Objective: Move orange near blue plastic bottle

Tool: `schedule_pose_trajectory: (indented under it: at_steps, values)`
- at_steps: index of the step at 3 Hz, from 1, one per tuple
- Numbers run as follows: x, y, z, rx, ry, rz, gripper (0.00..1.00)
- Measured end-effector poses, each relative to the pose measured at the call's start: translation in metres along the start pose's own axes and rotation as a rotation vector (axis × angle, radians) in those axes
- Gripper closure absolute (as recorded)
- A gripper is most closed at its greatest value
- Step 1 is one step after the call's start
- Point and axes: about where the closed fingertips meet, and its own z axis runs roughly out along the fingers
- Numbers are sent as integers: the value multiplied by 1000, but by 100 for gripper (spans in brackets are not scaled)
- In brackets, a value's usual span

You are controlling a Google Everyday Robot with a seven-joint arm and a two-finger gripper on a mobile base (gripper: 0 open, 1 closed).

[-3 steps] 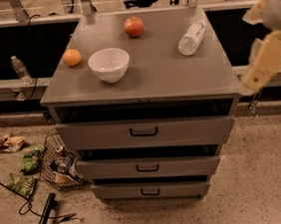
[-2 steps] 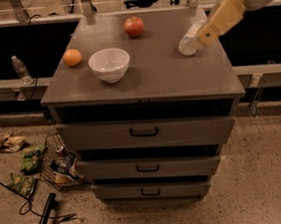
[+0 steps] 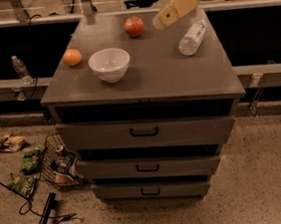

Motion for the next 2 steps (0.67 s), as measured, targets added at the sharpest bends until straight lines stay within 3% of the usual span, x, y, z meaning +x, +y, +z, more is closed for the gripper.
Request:
schedule_pose_trajectory:
  at_steps: [1, 2]
  values:
    - [-1, -7, 9, 17, -10, 23, 0]
    - [-5, -44, 38, 107, 39, 54, 0]
